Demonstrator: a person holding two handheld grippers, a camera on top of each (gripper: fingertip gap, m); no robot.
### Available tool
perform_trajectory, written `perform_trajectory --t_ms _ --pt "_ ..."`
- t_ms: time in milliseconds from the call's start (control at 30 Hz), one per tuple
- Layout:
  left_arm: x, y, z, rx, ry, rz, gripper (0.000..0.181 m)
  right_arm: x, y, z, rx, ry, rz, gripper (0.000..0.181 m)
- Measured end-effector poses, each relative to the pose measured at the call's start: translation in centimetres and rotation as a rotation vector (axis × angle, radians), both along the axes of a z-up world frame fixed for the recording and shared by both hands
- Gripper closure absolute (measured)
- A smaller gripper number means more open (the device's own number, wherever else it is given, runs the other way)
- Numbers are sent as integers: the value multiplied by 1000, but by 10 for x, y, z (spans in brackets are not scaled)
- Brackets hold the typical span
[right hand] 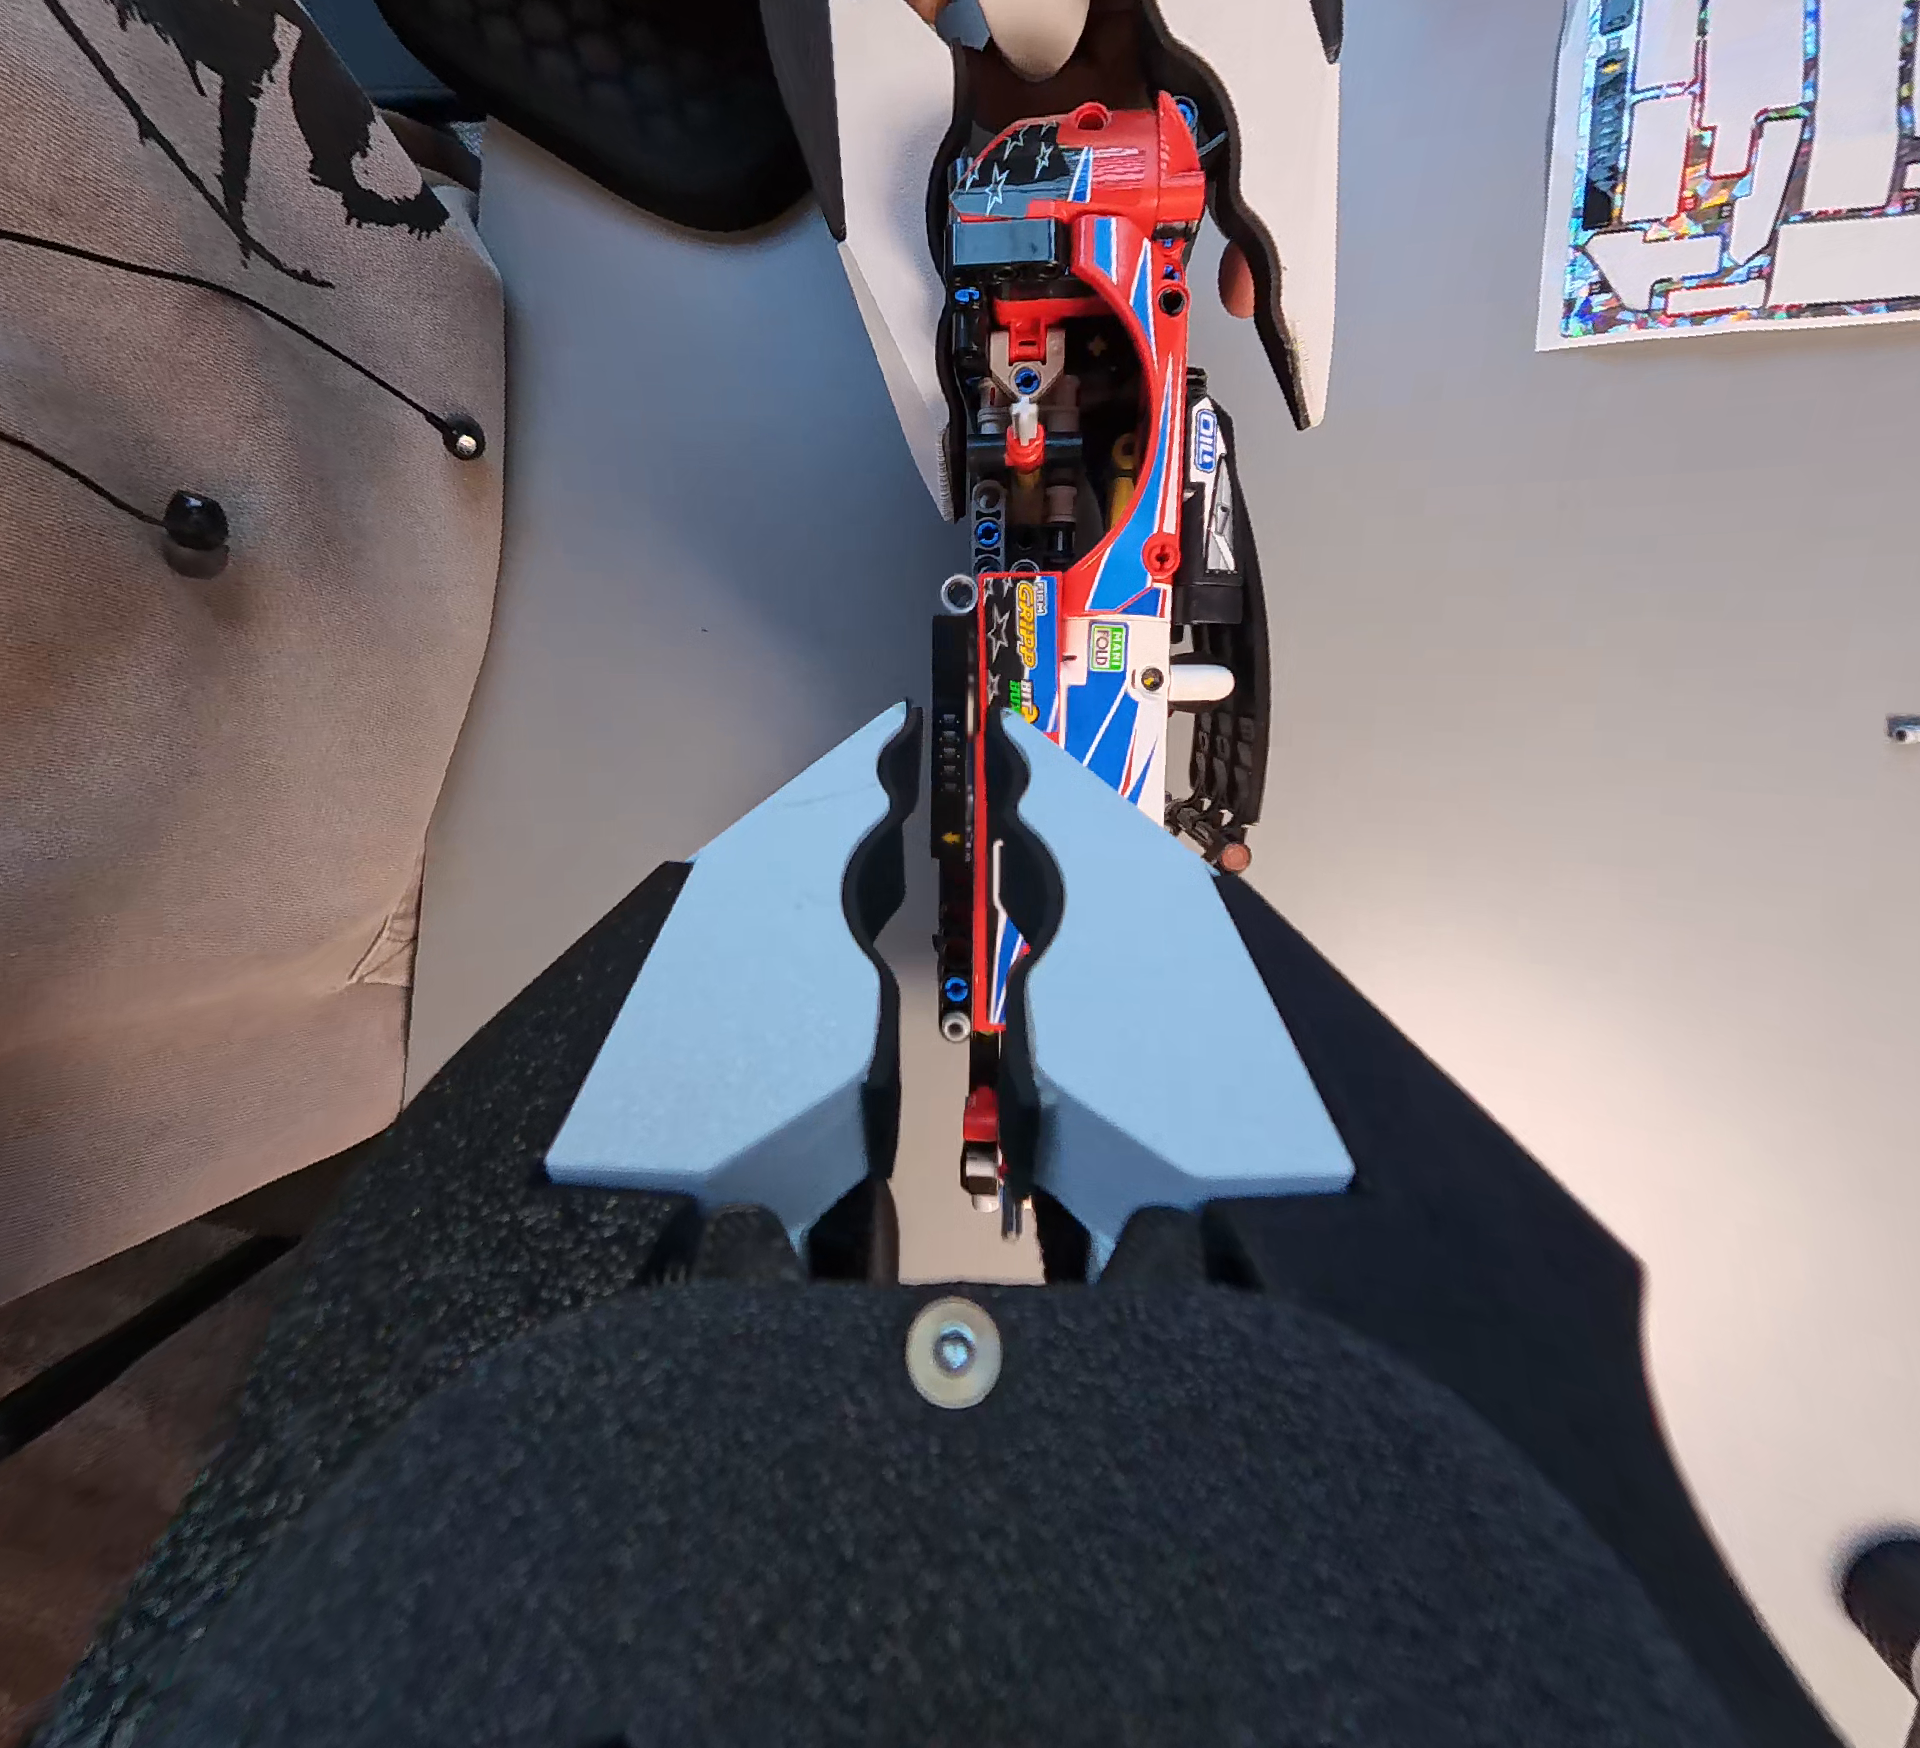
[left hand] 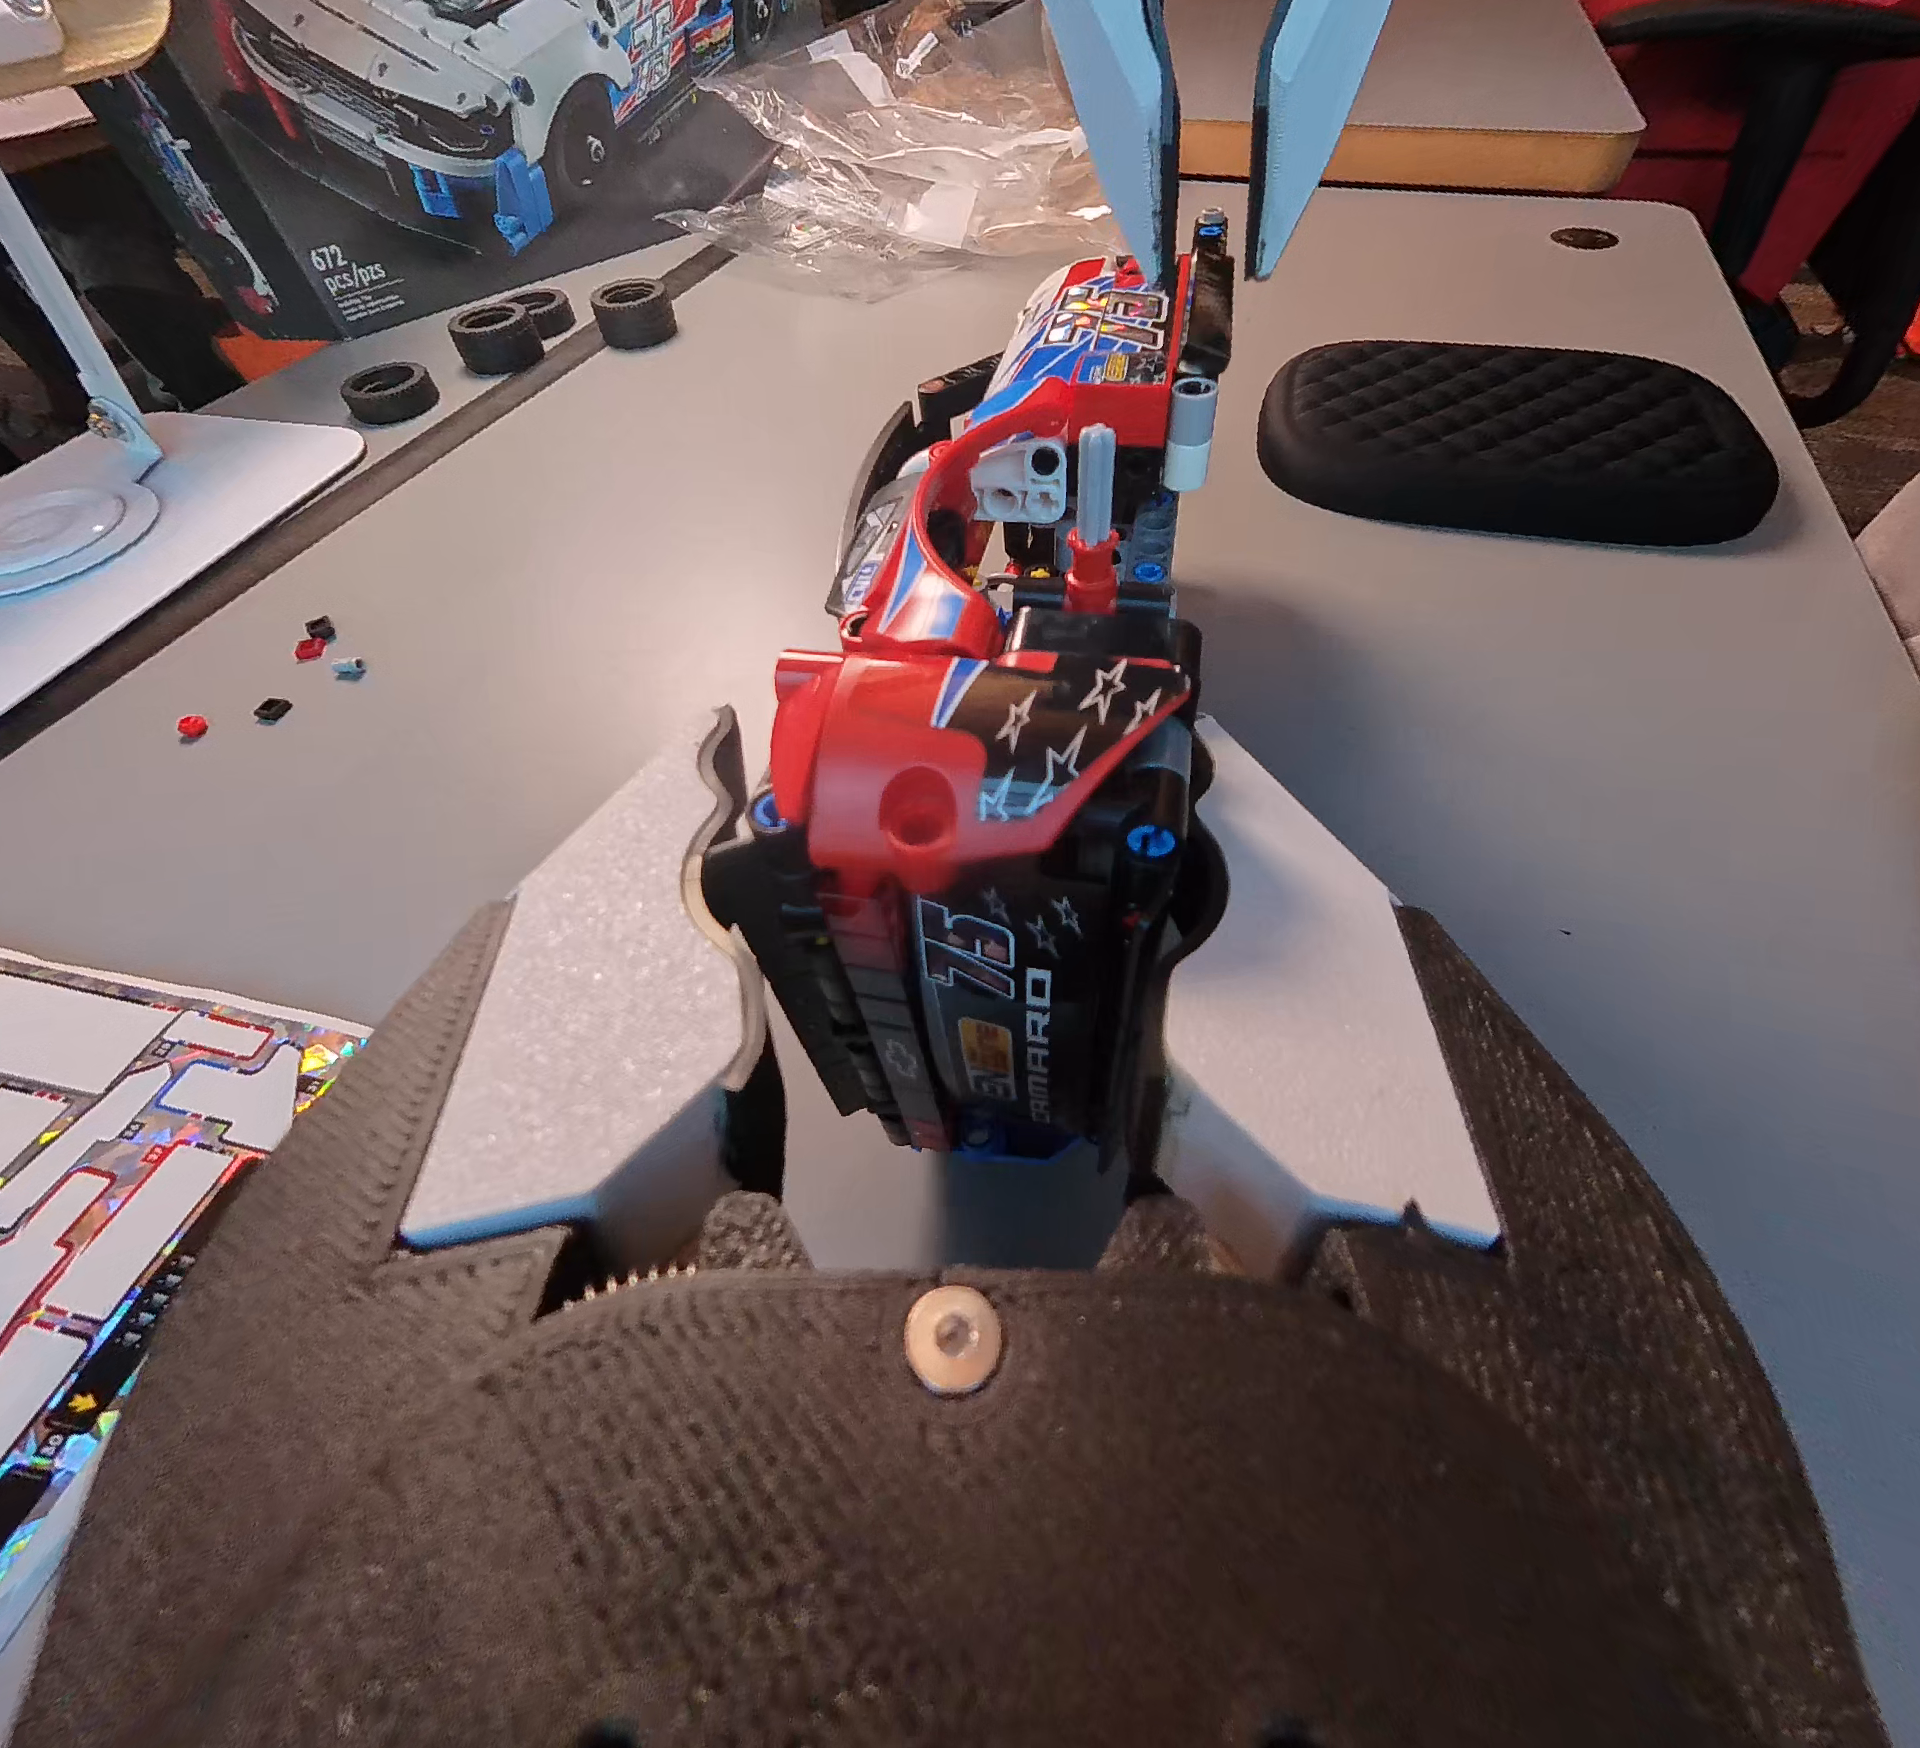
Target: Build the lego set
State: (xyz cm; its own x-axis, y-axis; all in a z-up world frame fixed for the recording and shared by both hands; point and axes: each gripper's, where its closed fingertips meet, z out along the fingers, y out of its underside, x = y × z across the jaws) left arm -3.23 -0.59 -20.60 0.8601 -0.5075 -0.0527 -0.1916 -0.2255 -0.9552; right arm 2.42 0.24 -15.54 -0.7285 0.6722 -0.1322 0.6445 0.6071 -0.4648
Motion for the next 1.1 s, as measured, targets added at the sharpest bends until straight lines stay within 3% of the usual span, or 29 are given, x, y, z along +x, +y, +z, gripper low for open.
perform_trajectory --t_ms 267,467,667,800,1100 --pt "-1 1 -1 -11 -11 8 100 -2 -1 4 145 267 31 170" --pt "-4 2 -2 -35 -32 24 100 -1 -5 14 347 622 8 161" --pt "-8 5 -4 -85 -77 56 101 -11 6 -3 732 967 -73 148" --pt "-10 5 -5 -99 -84 70 101 -23 8 -6 805 971 -88 150" --pt "-5 1 -4 -85 -35 60 102 -24 3 -12 749 866 -86 164"
